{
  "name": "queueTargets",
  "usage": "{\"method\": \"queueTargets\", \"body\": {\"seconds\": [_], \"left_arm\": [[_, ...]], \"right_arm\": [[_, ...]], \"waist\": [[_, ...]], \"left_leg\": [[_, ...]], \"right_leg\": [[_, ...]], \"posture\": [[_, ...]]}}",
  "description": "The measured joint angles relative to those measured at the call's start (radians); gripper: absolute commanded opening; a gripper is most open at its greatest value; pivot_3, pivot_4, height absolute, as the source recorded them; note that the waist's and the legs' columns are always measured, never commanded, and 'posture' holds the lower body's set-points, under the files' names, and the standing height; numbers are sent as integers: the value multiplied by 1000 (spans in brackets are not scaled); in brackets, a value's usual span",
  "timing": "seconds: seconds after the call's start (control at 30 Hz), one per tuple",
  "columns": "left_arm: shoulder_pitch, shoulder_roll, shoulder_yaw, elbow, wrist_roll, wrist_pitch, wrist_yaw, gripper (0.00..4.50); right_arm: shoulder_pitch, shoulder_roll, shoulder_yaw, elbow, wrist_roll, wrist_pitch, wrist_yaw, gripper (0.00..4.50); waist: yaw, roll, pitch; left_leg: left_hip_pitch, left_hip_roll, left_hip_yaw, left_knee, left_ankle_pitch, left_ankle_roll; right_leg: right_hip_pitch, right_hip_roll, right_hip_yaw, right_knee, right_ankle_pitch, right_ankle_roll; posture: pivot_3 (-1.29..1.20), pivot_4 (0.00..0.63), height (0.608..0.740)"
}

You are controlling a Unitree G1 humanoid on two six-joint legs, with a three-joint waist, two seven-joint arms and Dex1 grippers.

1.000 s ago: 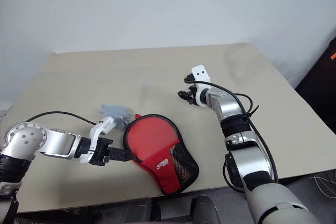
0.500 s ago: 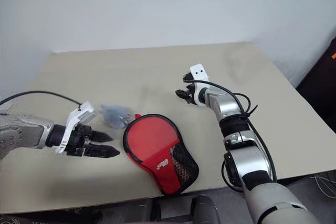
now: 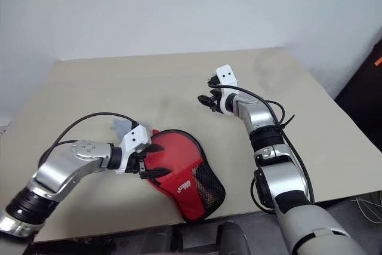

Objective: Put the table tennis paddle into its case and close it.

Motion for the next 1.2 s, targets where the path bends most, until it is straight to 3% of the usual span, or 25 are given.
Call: {"method": "queueTargets", "body": {"seconds": [0.13, 0.23, 0.47, 0.73, 0.97, 1.07, 1.13, 1.2], "left_arm": [[1, -65, -15, 58, 83, -90, 16, 4452], [3, -73, -15, 62, 103, -97, -3, 3868], [8, -109, -13, 53, 106, -56, -14, 1448], [-21, -120, -10, 61, 120, 23, -24, 1448], [-20, -132, -2, 50, 119, 66, -31, 1448], [-18, -132, -2, 48, 122, 67, -33, 1422], [-16, -131, -1, 47, 122, 67, -33, 1422], [-14, -130, -1, 46, 123, 68, -33, 1422]], "right_arm": [[0, 1, 0, 0, -2, 0, -3, 3032], [0, 1, 0, 0, -3, 1, -3, 3032], [0, 3, 1, 0, -3, 2, -4, 3032], [-16, 41, 4, 15, 1, 16, 42, 3032], [-122, 98, 1, 79, 38, 41, 141, 3032], [-182, 135, -4, 145, 51, 52, 187, 3643], [-222, 164, -9, 202, 62, 56, 218, 4322], [-263, 197, -10, 260, 64, 58, 235, 4473]], "waist": [[0, 0, 0], [0, 0, 0], [0, 0, -1], [0, 1, -1], [-1, 1, -1], [-1, 1, -1], [-1, 1, -1], [-1, 1, -2]], "left_leg": [[0, 0, 0, 1, 0, 0], [1, 0, 0, 1, 0, 0], [1, 0, -1, 3, 0, 0], [4, 2, -2, 6, 0, 0], [4, 2, -7, 7, 0, -1], [4, 2, -8, 7, 0, -1], [4, 2, -8, 7, 0, -1], [4, 2, -8, 7, 0, -1]], "right_leg": [[1, 0, 0, 0, 0, 0], [1, 0, 0, 0, 1, -1], [3, 0, 0, 1, 1, -2], [6, 0, -2, 1, 1, -3], [7, 0, -3, 1, 1, -4], [7, 1, -4, 2, 1, -4], [7, 1, -4, 2, 1, -4], [7, 1, -5, 2, 1, -4]], "posture": [[0, 0, 688], [0, 0, 688], [0, 0, 688], [0, 0, 688], [0, 0, 688], [0, 0, 688], [0, 0, 688], [0, 0, 688]]}}
